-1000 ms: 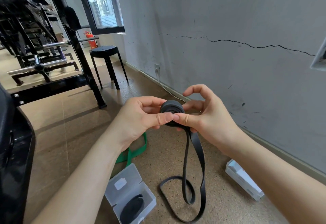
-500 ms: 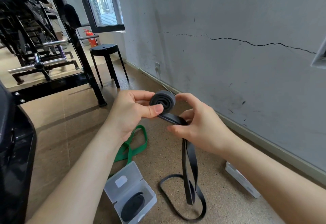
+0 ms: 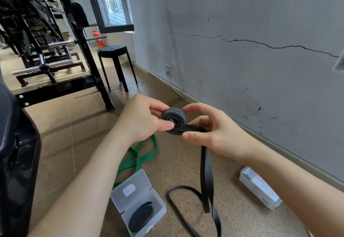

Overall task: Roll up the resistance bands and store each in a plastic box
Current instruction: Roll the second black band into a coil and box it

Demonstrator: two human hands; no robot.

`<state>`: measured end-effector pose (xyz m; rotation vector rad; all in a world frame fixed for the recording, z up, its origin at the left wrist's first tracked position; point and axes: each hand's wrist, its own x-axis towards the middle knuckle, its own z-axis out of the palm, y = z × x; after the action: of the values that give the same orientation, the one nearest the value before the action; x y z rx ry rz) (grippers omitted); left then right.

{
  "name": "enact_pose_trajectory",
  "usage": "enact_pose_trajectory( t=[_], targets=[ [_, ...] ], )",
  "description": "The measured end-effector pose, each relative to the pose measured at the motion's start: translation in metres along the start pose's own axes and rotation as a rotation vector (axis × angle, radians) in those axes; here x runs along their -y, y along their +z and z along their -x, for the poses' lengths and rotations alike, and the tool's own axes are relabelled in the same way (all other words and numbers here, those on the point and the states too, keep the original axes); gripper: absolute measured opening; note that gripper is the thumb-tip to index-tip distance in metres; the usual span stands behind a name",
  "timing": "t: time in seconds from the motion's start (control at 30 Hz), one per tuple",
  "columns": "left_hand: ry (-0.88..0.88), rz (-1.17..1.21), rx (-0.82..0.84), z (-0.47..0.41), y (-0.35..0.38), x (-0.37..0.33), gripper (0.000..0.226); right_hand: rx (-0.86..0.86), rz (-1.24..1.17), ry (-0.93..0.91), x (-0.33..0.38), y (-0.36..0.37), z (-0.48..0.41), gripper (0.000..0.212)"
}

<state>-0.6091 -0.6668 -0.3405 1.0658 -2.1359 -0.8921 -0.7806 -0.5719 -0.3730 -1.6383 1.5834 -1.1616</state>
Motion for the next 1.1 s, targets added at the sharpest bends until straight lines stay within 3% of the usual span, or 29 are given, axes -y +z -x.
enact_pose_trajectory(
  t=[0.1,0.2,0.27,0.4,0.53,0.6,0.73,0.8,1.0,1.1],
  targets=[
    [0.070,-0.229,0.009,0.003,0.004,-0.008,0.030,-0.095,0.087,-0.061,-0.002,0.003,0.000,0.052],
    [0.135,-0.307,-0.018,0.004,0.007,-0.011,0.027,-0.185,0.016,-0.058,0.000,0.005,-0.003,0.039],
    [0.143,-0.135,-0.041,0.002,0.010,-0.007,0.032,-0.229,-0.130,-0.029,0.003,0.003,-0.004,0.034],
    [0.009,0.565,0.051,0.000,0.027,0.002,0.025,-0.310,-0.490,0.025,0.006,-0.001,-0.004,0.029],
    [-0.076,0.694,0.073,0.000,0.043,0.003,0.027,-0.329,-0.556,0.055,0.007,-0.001,-0.005,0.027],
    [-0.035,0.638,0.048,0.000,0.041,0.002,0.025,-0.332,-0.545,0.056,0.006,-0.002,-0.005,0.027],
    [0.092,0.202,0.023,-0.001,0.026,0.003,0.019,-0.291,-0.492,0.038,0.008,-0.002,-0.002,0.028],
    [0.097,0.120,-0.013,-0.001,0.025,0.003,0.017,-0.292,-0.482,0.020,0.009,-0.002,-0.001,0.027],
    [-0.048,0.567,-0.046,-0.006,0.031,0.013,0.051,-0.354,-0.535,0.031,0.010,-0.003,-0.001,0.027],
    [-0.037,0.602,-0.002,-0.007,0.032,0.019,0.068,-0.329,-0.549,0.070,0.009,-0.003,0.000,0.026]
  ],
)
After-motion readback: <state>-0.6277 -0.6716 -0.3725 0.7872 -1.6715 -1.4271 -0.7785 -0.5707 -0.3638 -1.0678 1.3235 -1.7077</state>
